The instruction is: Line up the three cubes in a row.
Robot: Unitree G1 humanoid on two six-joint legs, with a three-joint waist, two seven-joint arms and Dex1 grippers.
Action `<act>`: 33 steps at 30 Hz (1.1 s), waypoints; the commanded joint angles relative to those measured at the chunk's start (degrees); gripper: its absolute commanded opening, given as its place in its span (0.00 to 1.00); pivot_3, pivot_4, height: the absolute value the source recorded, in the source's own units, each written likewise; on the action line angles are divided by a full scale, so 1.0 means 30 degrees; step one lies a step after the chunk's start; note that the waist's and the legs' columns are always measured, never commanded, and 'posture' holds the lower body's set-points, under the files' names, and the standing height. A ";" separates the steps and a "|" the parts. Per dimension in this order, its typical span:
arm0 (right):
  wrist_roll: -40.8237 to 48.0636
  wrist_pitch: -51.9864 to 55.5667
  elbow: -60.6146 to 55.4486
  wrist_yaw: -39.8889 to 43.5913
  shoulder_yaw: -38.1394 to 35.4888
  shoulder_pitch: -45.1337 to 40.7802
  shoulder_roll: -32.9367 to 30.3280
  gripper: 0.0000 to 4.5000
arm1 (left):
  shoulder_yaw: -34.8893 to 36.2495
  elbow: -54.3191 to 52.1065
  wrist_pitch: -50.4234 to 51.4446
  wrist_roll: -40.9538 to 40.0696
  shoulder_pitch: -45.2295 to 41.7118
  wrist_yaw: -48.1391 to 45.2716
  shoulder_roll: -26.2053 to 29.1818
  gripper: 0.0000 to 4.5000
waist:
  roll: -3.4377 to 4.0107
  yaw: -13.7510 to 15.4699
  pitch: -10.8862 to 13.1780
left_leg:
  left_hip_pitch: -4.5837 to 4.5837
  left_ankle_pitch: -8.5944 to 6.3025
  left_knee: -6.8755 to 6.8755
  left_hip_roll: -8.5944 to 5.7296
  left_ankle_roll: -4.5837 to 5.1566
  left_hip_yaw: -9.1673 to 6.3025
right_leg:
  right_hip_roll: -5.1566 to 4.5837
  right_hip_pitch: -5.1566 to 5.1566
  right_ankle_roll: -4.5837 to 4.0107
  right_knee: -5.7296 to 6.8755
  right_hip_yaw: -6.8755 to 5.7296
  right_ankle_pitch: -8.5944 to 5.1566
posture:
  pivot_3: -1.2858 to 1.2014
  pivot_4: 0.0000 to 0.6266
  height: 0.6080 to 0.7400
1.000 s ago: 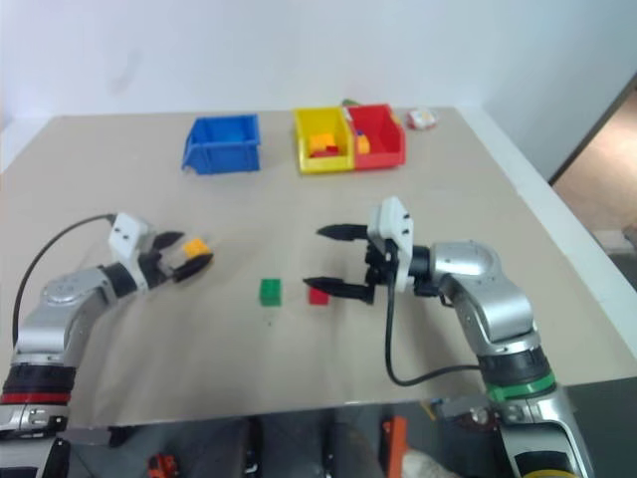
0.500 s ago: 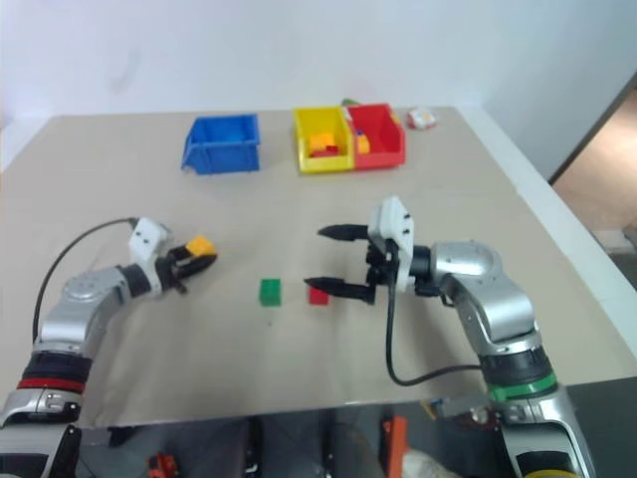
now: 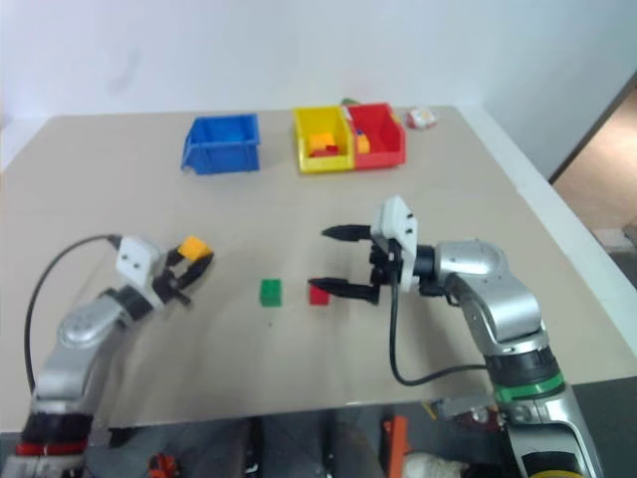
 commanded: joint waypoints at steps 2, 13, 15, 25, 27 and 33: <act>0.0387 -0.0124 -0.0684 0.0180 -0.0475 0.0072 -0.0199 1.00 | 0.0925 -0.3686 0.1505 -0.0861 0.1489 0.2119 -0.0822 0.30 | 0.0000 0.0001 0.0000 | 0.0002 0.0002 0.0006 0.0007 0.0000 -0.0003 | 0.0018 0.0003 -0.0018 0.0001 -0.0010 0.0015 | 0.52 0.24 1.00; 0.0301 -0.0180 -0.0323 0.0431 -0.0238 -0.0312 -0.0028 1.00 | -0.0917 -0.6787 0.4883 -0.0137 0.2811 0.5553 -0.2543 0.30 | -0.0003 0.0007 -0.0002 | 0.0033 0.0008 0.0027 -0.0021 0.0010 -0.0023 | 0.0019 0.0019 -0.0014 -0.0005 0.0012 0.0052 | 0.52 0.24 1.00; 0.0256 -0.0147 -0.0267 0.0453 -0.0204 -0.0386 0.0017 1.00 | -0.1134 -0.6871 0.5265 -0.0293 0.2770 0.5526 -0.2524 0.30 | -0.0002 0.0008 -0.0001 | 0.0033 0.0007 0.0027 -0.0021 0.0010 -0.0018 | 0.0024 0.0013 -0.0012 -0.0006 0.0019 0.0052 | 0.52 0.24 1.00; 0.0113 -0.0195 -0.0038 0.0701 0.0079 -0.0606 0.0049 1.00 | 0.0177 -0.3777 0.2154 -0.2852 0.1369 -0.3087 0.2847 0.30 | 0.0000 0.0005 -0.0001 | 0.0042 0.0005 -0.0023 -0.0008 0.0005 -0.0049 | 0.0075 -0.0013 -0.0171 -0.0002 0.0012 -0.0010 | 0.52 0.24 1.00; 0.0059 -0.0289 0.0087 0.0801 0.0114 -0.0649 0.0033 1.00 | 0.0167 -0.2286 0.1102 -0.3350 0.1005 -0.6072 0.4415 0.30 | 0.0000 -0.0002 -0.0001 | 0.0039 0.0005 -0.0025 -0.0007 0.0004 -0.0043 | 0.0077 -0.0023 -0.0169 -0.0004 0.0009 -0.0009 | 0.52 0.24 1.00; -0.0088 -0.0588 0.0315 0.1055 0.0104 -0.0744 0.0024 1.00 | -0.1085 0.3753 -0.1357 -0.3288 -0.2611 -1.1859 0.6281 0.30 | 0.0002 0.0102 0.0001 | 0.0016 0.0003 -0.0031 -0.0024 0.0002 -0.0006 | 0.0044 -0.0044 -0.0173 -0.0014 -0.0016 -0.0020 | 0.52 0.24 1.00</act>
